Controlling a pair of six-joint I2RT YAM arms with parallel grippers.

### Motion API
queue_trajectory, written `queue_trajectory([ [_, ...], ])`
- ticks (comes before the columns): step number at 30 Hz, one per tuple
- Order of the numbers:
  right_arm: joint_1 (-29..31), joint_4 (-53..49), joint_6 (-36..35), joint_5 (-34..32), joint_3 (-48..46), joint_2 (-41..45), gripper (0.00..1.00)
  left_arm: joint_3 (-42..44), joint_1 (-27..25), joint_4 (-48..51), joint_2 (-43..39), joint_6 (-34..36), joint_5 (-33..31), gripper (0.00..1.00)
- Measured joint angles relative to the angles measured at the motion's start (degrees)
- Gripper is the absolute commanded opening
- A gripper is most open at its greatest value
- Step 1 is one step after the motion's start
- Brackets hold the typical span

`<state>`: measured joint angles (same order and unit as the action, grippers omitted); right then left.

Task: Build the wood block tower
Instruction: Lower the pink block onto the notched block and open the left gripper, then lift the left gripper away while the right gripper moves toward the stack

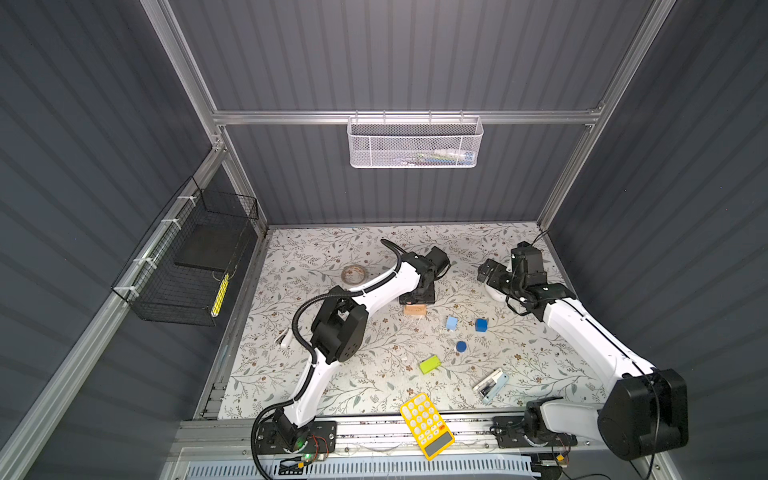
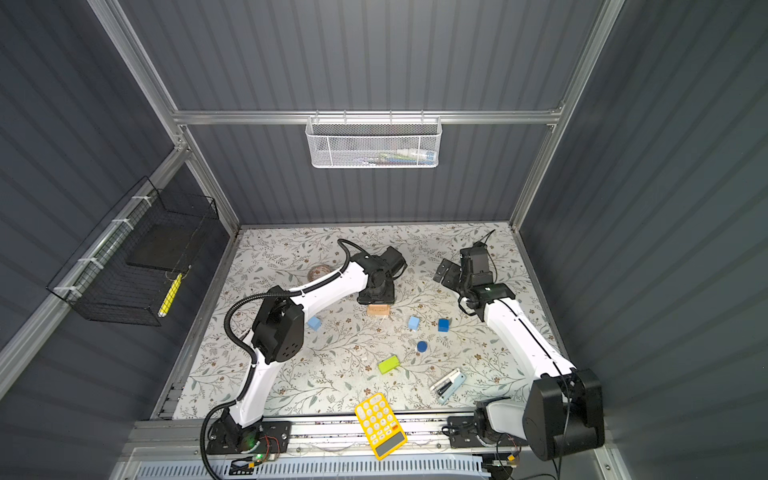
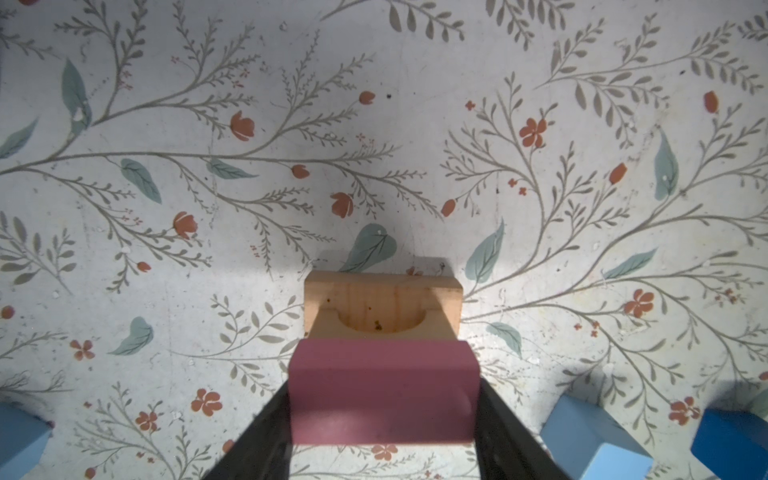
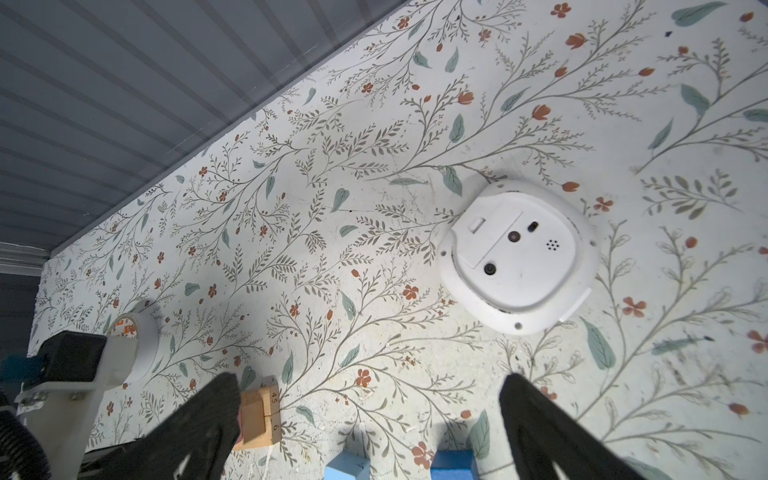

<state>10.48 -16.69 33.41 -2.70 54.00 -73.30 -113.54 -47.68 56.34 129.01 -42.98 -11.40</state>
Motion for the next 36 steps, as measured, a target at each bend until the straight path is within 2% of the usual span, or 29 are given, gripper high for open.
queue_trajectory([
  [3,0.00,0.00,0.02,0.00,0.00,0.00,0.99,0.00,0.00,0.02,0.00,-0.11,0.00,0.73],
  [8,0.00,0.02,0.02,0.00,0.00,0.00,0.99,0.00,0.00,0.02,0.00,-0.15,0.02,0.85],
  [17,-0.02,0.13,0.04,0.22,0.00,0.00,0.99,0.00,0.00,-0.02,-0.07,-0.11,0.00,0.97],
  [20,-0.02,0.39,0.09,0.22,0.00,0.00,0.99,0.00,-0.02,-0.02,-0.61,-0.11,-0.02,1.00],
  [28,-0.02,0.46,0.46,0.22,0.00,0.00,0.99,0.02,-0.02,-0.22,-5.97,0.31,-0.66,0.99],
  [32,-0.02,0.87,0.48,0.90,0.00,-0.44,0.99,0.11,-0.02,-0.87,-9.60,0.92,-1.07,0.92],
  [36,-0.04,1.55,0.46,2.45,0.00,-1.62,0.99,2.19,0.00,-2.95,-14.62,2.84,-1.95,0.66],
])
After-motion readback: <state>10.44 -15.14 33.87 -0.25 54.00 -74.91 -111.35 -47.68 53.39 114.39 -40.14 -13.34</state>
